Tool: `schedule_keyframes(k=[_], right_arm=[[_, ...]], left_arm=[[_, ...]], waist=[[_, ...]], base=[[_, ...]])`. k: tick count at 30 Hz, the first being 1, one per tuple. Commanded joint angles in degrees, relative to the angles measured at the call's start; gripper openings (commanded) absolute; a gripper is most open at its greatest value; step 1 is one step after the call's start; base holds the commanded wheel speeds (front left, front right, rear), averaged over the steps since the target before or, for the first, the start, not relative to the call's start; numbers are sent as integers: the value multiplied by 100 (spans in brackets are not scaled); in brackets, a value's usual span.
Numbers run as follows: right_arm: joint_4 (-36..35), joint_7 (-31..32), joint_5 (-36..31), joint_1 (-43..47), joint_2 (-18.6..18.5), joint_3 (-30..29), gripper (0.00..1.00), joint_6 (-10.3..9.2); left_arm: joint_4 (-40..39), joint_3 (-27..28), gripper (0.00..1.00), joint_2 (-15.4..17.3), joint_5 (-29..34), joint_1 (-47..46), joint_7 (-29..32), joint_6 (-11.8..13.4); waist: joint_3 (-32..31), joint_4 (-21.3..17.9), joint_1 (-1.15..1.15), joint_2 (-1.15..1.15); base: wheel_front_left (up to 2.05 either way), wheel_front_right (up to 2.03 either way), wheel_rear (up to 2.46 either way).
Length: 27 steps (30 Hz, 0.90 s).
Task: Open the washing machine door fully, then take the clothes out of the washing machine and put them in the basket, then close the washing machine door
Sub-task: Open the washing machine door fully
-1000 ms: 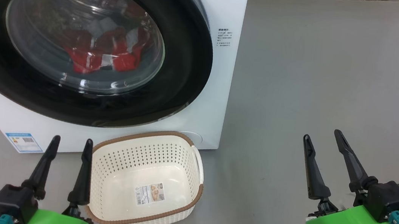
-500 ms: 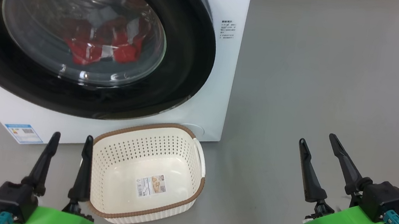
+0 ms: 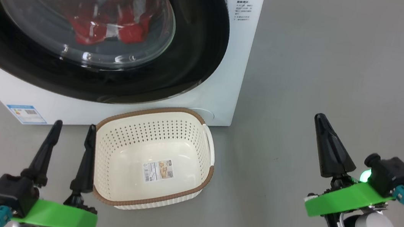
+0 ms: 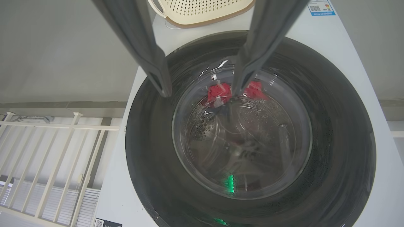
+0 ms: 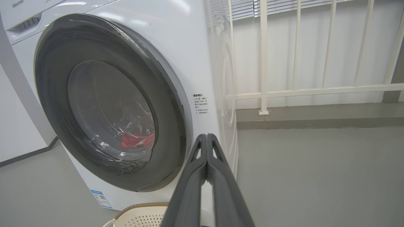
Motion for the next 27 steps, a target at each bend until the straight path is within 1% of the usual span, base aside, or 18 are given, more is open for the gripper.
schedule_keyframes(k=[1, 3, 7, 10, 17, 23, 27], right_arm=[[-9, -37, 222, -285, -59, 193, 0, -5], [65, -37, 343, -384, -81, 216, 0, -5], [270, -37, 979, -825, -142, 310, 0, -5], [344, -37, 1687, -1161, -155, 314, 0, -5], [767, 0, 3153, -2119, -395, 684, 0, -5], [929, 409, 4628, -2844, -468, 953, 0, -5], [939, 703, 5465, -3191, -507, 1055, 0, -5]], left_arm=[[-184, 161, 100, 85, -20, -245, -70, -5], [-191, 156, 100, 85, -28, -259, -70, -9], [-244, 115, 100, 85, -45, -345, -70, -28], [-297, 91, 100, 85, -87, -417, -70, -46], [-400, 111, 100, 85, -142, -624, -70, -91], [-438, 98, 100, 85, -126, -810, -70, -114], [-460, 73, 100, 85, -124, -911, -70, -129]], waist=[[88, 43, 0, 0], [128, 56, 0, 0], [332, 119, 0, 0], [520, 173, 0, 0], [955, 261, 0, 0], [1277, 327, 0, 0], [1479, 382, 0, 0]], base=[[0, 0, 0], [0, 0, 0], [0, 0, 0], [0, 0, 0], [0, 0, 0], [0, 0, 0], [0, 0, 0]])
